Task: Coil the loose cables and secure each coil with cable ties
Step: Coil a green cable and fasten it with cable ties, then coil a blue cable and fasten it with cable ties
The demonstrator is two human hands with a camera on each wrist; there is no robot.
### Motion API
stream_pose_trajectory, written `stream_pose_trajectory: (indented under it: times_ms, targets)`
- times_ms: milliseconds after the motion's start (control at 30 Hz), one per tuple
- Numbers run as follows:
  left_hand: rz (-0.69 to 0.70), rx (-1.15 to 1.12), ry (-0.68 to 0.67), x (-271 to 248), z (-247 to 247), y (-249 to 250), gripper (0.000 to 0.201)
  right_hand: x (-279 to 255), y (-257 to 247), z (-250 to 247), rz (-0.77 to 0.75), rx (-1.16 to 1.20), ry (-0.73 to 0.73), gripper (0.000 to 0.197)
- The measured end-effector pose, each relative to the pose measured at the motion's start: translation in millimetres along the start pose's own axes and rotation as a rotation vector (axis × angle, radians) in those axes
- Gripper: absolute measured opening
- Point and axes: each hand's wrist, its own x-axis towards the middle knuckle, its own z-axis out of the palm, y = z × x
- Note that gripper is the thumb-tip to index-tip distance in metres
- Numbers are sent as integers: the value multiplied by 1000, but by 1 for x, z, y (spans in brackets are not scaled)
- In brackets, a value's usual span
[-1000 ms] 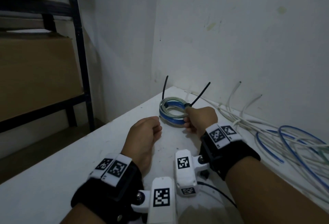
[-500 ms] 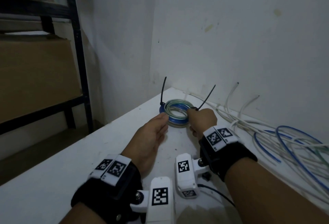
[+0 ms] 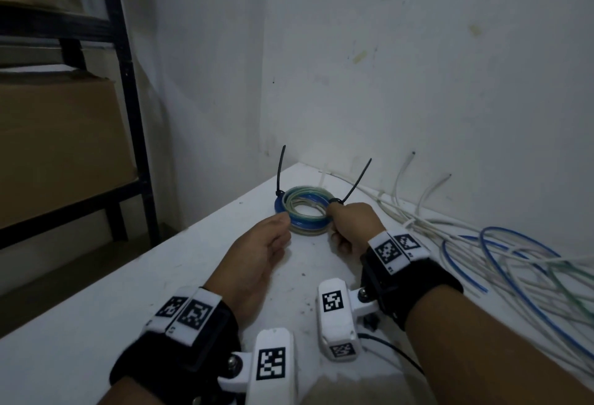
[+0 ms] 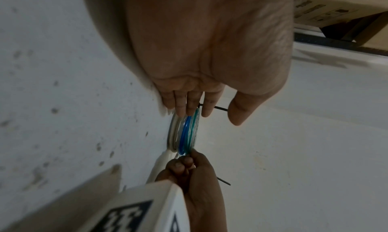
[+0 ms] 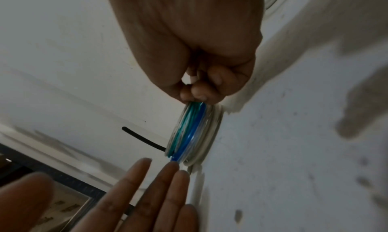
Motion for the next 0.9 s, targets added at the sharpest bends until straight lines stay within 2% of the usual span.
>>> stream_pose_trajectory:
  times_ms: [300,400,500,633,700,733,800,900]
  targets:
    - [22,68,-19,2,-1,-4,26,-12,-1,-3,69,139,-106,28]
    - [8,76,-32,1,1,-3,24,-20,-1,-10,30,138,-128,25]
    - [-2,60,-13,2,1,-3,18,-38,-2,-28,-21,41,-165,21]
    - [28,-9,49,3,2,-6,25,-77,6,-72,-51,-150,-237,20]
    - [85,9,24,2,-1,-9,33,-100,16,-101,-85,-247,-248,22]
    - [124,46,-10,1,-5,-10,44,-112,23,-118,-104,-284,-244,24]
    - [182,143,-30,-1,-16,-4,67,-139,39,-154,-138,-322,-216,27]
    - [236,145,42,6,-27,10,66,-183,65,-215,-150,-328,-82,30]
